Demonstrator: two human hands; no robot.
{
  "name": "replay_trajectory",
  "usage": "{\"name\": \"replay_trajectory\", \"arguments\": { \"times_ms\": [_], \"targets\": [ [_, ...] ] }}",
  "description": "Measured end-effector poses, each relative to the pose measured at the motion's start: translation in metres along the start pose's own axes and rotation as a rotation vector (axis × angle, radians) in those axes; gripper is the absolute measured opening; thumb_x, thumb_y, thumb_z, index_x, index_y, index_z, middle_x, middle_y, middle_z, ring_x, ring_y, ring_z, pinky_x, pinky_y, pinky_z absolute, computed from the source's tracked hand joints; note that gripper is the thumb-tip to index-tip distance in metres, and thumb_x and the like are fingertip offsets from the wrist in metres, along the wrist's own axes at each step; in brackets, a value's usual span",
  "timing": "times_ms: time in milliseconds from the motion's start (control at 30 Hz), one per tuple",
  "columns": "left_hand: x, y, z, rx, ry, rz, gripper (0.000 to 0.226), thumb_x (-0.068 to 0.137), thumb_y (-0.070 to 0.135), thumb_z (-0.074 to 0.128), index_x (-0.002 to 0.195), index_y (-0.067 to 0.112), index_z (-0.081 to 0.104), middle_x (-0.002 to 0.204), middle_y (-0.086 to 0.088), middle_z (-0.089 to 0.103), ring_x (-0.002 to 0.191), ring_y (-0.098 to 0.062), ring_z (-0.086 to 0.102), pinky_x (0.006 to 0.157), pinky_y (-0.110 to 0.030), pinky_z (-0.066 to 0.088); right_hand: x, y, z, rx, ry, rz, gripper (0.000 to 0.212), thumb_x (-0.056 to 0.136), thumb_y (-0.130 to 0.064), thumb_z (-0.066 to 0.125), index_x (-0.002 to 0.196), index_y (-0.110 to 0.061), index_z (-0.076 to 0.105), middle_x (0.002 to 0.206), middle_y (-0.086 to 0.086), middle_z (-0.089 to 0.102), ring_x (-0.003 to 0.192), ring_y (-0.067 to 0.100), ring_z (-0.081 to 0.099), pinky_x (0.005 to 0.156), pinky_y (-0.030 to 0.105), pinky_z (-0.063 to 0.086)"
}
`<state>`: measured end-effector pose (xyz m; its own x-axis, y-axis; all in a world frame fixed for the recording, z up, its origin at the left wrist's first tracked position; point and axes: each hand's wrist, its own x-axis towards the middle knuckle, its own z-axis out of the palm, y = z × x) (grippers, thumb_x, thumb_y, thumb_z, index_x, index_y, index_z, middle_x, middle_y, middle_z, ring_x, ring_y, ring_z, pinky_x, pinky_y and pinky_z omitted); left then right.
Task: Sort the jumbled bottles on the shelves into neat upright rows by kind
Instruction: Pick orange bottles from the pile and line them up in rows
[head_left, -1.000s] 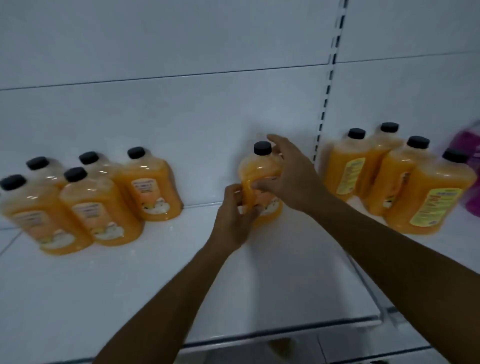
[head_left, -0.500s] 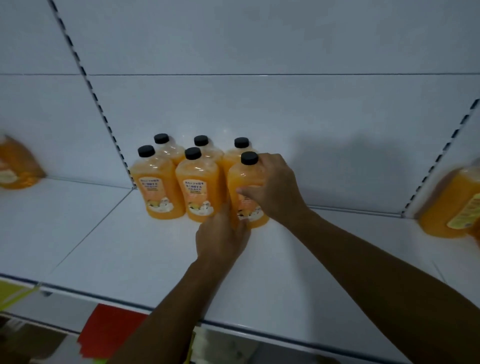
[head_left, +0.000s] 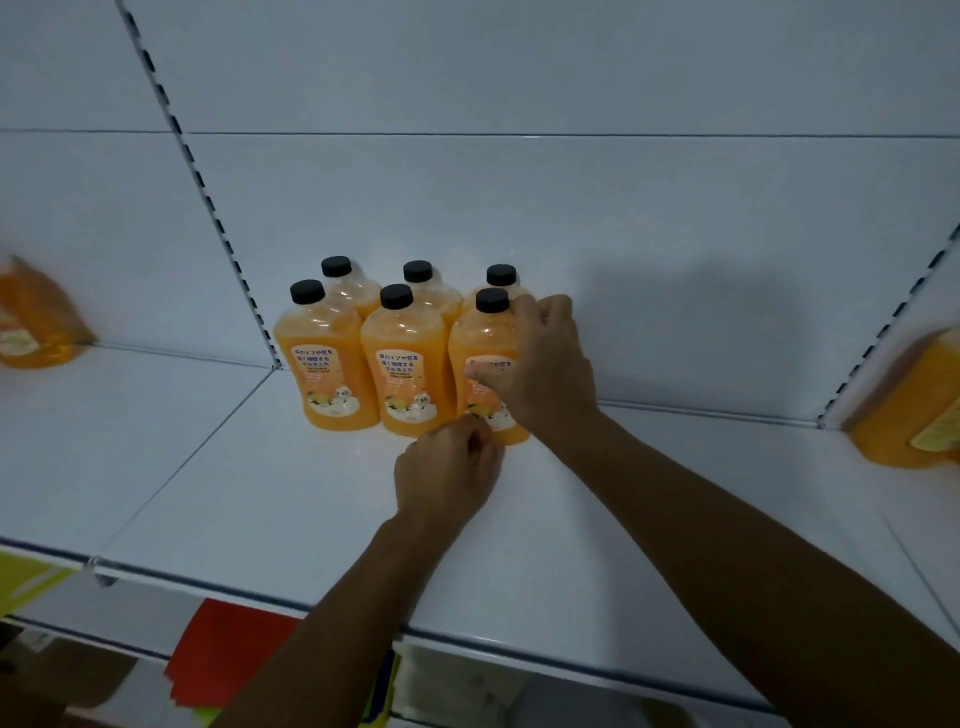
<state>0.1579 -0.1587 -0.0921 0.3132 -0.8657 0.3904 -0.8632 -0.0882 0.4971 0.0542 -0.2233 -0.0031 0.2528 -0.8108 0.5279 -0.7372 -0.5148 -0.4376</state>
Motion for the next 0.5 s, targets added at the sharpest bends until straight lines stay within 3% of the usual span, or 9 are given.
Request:
{"name": "replay_trajectory", "arguments": {
  "times_ms": [100, 200, 300, 400, 500],
  "targets": [
    [-0.004, 0.013, 0.007, -0.084, -0.055, 0.138, 0.021, 0.092, 0.042, 0.059, 0.092, 0.022, 0.065, 0.086, 0.009, 0.07, 0.068, -0.01, 0.062, 0.064, -0.016, 0.048, -0.008, 0.009, -0.007, -0.001, -0.06, 0.046, 0.087, 0.072, -0.065, 0.069, 0.14, -0.024, 0.031, 0.133, 0.005, 0.038, 0.121, 0.023, 0.042, 0.087, 0.041, 0.047],
    [-0.002, 0.037, 0.015, -0.128, -0.127, 0.212, 0.018, 0.092, 0.039, 0.06, 0.094, 0.023, 0.065, 0.088, 0.008, 0.069, 0.07, -0.006, 0.058, 0.062, -0.013, 0.043, -0.02, 0.039, -0.024, 0.036, -0.046, 0.128, 0.083, 0.082, -0.068, 0.052, 0.145, -0.021, 0.026, 0.145, 0.004, 0.033, 0.13, 0.023, 0.039, 0.093, 0.043, 0.044],
    [0.003, 0.071, 0.029, -0.246, -0.224, 0.231, 0.026, 0.091, 0.033, 0.063, 0.113, 0.02, 0.062, 0.104, 0.007, 0.068, 0.09, -0.007, 0.061, 0.077, -0.019, 0.048, -0.032, 0.086, -0.054, -0.002, 0.006, 0.219, 0.075, 0.088, -0.058, 0.054, 0.147, -0.02, 0.026, 0.148, 0.004, 0.032, 0.133, 0.023, 0.038, 0.096, 0.042, 0.043],
    [0.005, 0.112, 0.05, -0.35, -0.336, 0.237, 0.034, 0.09, 0.031, 0.065, 0.121, 0.02, 0.057, 0.112, 0.006, 0.066, 0.102, -0.009, 0.061, 0.091, -0.027, 0.05, -0.046, 0.134, -0.09, -0.054, 0.089, 0.32, 0.067, 0.09, -0.047, 0.058, 0.144, -0.017, 0.031, 0.145, 0.006, 0.036, 0.13, 0.025, 0.04, 0.097, 0.04, 0.043],
    [0.004, 0.149, 0.073, -0.454, -0.409, 0.304, 0.039, 0.088, 0.029, 0.068, 0.124, 0.016, 0.056, 0.115, 0.003, 0.066, 0.101, -0.008, 0.061, 0.087, -0.021, 0.046, -0.061, 0.171, -0.126, -0.122, 0.167, 0.372, 0.061, 0.09, -0.036, 0.061, 0.14, -0.013, 0.037, 0.141, 0.008, 0.041, 0.129, 0.025, 0.041, 0.099, 0.038, 0.042]
  ]
}}
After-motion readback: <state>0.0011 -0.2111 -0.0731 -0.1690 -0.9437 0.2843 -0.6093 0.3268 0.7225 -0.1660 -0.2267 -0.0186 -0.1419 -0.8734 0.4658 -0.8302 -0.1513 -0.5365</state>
